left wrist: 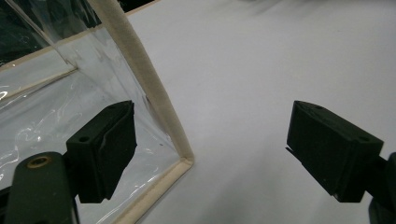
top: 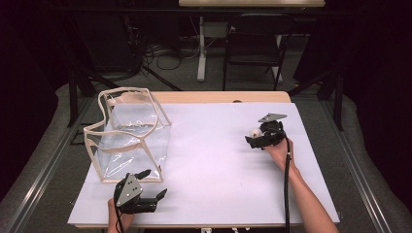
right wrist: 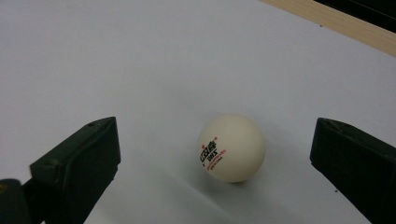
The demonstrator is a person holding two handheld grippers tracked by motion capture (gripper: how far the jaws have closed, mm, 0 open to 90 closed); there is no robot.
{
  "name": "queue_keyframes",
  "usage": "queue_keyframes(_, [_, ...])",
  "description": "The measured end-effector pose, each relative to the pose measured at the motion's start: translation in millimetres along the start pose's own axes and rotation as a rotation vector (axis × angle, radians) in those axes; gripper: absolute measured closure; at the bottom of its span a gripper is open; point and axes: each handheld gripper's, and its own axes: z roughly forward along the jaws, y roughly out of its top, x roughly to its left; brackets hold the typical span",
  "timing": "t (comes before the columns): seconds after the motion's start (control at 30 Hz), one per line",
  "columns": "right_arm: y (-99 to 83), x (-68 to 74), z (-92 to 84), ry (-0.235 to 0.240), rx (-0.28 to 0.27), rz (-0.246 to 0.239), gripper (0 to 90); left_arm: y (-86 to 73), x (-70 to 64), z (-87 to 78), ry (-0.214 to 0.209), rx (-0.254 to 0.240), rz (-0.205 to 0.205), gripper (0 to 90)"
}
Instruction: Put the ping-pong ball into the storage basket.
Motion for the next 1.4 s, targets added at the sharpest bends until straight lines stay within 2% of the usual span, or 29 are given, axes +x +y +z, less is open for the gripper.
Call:
queue_keyframes(0.2, [-2.9,-2.2,5.0,0.001,0.013,0.018,7.1,0.0,-0.3,-0.2,0.003,0.000,0.000,16.0])
queue_keyframes(0.27, [-3.7,-2.3,6.1,-0.006,0.015,0.025,14.4,0.0,-0.3,-0.2,0.002,0.001,0.000,15.9])
queue_keyframes(0.4, [-4.7,-1.5,9.5,-0.024,0.034,0.032,19.4,0.0,-0.3,-0.1,0.002,0.000,0.000,16.0])
queue_keyframes(0.47, [-5.0,-1.5,10.0,-0.027,0.038,0.032,21.1,0.0,-0.3,-0.1,0.002,0.000,0.001,16.0])
queue_keyframes(0.73, [-6.5,-0.7,14.6,-0.058,0.058,0.036,37.3,-0.1,-0.3,-0.4,0.003,0.001,0.001,16.0])
queue_keyframes(1.0, [-7.3,-0.6,16.4,-0.062,0.072,0.029,44.9,-0.2,-0.2,-0.2,0.002,0.001,0.001,16.0])
queue_keyframes(1.1, [-7.9,-1.0,16.4,-0.070,0.076,0.035,50.4,-0.2,-0.3,0.1,0.002,0.001,0.002,16.0])
queue_keyframes(1.4, [-6.5,-0.4,15.4,-0.069,0.072,0.028,50.9,-0.1,-0.3,-0.4,0.003,0.002,0.003,16.0])
